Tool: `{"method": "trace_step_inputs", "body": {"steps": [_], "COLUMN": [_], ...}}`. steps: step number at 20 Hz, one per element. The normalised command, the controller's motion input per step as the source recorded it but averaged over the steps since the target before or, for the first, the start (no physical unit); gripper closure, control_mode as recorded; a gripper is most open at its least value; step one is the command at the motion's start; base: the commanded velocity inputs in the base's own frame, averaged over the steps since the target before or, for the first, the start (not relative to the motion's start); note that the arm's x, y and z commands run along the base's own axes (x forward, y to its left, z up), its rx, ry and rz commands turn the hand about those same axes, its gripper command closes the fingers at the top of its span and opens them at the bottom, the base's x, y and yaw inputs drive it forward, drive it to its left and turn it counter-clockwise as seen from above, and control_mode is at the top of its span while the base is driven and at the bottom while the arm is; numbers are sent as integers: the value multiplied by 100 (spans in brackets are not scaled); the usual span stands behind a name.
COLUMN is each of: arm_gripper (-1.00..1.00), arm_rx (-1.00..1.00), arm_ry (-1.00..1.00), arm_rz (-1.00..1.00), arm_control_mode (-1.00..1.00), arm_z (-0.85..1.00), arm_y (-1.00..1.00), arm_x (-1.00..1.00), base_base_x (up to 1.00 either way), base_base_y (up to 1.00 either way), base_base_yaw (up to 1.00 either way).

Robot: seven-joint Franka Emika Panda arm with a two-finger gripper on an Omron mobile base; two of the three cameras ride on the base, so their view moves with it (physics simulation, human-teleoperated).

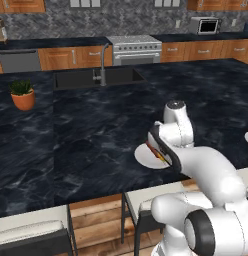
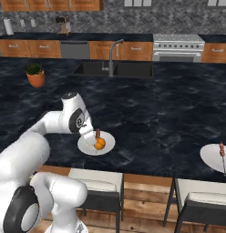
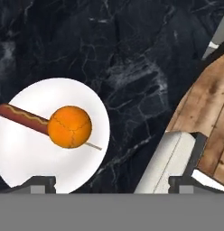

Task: Pick up the orange and peach from the fridge and place one fruit on each plate on the dining counter.

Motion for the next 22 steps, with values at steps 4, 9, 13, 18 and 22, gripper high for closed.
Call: {"method": "trace_step_inputs", "body": {"steps": [4,9,13,18,22], "arm_gripper": [-100,-100,-100,-100,-100], "arm_rx": [0,0,-2,-8,-16], "arm_ry": [-1,2,6,13,0], "arm_rz": [14,25,29,36,35], "arm_control_mode": [-100,-100,-100,-100,-100], "arm_z": [70,78,76,35,4], "arm_y": [0,0,6,46,73], "arm_x": [-82,-54,-40,-22,-35], "base_base_x": [0,0,0,0,0], "base_base_y": [0,0,0,0,0], "base_base_yaw": [0,0,0,0,0]}}
